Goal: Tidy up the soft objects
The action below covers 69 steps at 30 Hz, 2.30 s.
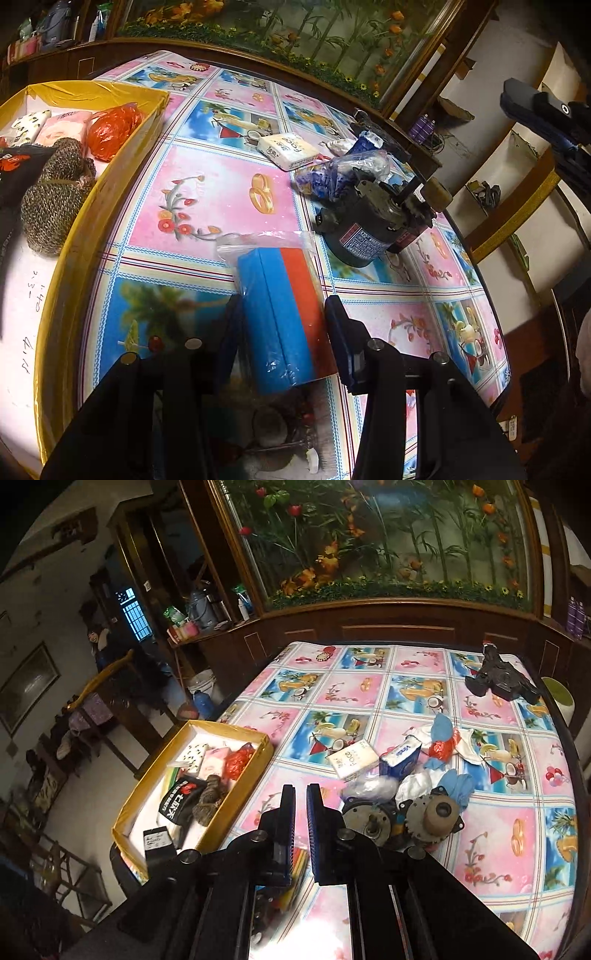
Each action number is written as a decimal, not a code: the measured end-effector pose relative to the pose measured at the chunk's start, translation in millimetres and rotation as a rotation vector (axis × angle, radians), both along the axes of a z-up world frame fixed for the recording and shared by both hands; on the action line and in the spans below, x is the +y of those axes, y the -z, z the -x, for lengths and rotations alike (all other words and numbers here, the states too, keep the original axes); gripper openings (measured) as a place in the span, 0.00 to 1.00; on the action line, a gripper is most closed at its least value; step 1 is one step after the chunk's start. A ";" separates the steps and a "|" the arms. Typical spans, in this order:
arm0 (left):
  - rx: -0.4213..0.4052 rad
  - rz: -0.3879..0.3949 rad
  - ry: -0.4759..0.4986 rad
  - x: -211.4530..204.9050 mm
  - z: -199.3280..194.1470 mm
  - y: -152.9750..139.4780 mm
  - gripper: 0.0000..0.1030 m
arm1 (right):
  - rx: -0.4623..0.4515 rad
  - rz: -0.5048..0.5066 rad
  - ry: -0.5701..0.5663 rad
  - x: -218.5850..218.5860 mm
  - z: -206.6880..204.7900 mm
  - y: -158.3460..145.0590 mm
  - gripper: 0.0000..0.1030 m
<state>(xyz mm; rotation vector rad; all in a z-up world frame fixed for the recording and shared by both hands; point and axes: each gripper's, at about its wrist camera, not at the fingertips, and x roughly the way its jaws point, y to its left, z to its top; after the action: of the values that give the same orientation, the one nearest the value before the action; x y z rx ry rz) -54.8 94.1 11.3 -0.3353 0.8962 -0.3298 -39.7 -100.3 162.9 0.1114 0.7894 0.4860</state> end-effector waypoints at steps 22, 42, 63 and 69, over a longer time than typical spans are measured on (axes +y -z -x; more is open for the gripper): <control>0.005 0.012 0.012 -1.4 -0.8 1.0 0.41 | 0.242 0.170 0.225 3.0 -126.4 33.9 0.57; -0.058 0.103 -0.056 20.9 21.9 -22.4 0.39 | 0.107 0.017 0.181 -16.2 -73.4 -3.4 0.23; 0.009 -0.253 -0.410 226.2 -9.2 -55.5 0.40 | 0.285 -0.143 -0.293 127.3 -27.3 58.3 0.22; 0.089 -0.173 -0.419 249.1 -47.3 -30.4 0.45 | 0.428 -0.165 -0.321 186.6 -70.7 97.3 0.22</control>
<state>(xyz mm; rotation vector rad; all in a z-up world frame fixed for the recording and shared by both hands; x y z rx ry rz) -7.5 343.3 41.8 -0.3703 0.9099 0.1496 30.9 86.3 65.7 0.2495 1.1947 0.8484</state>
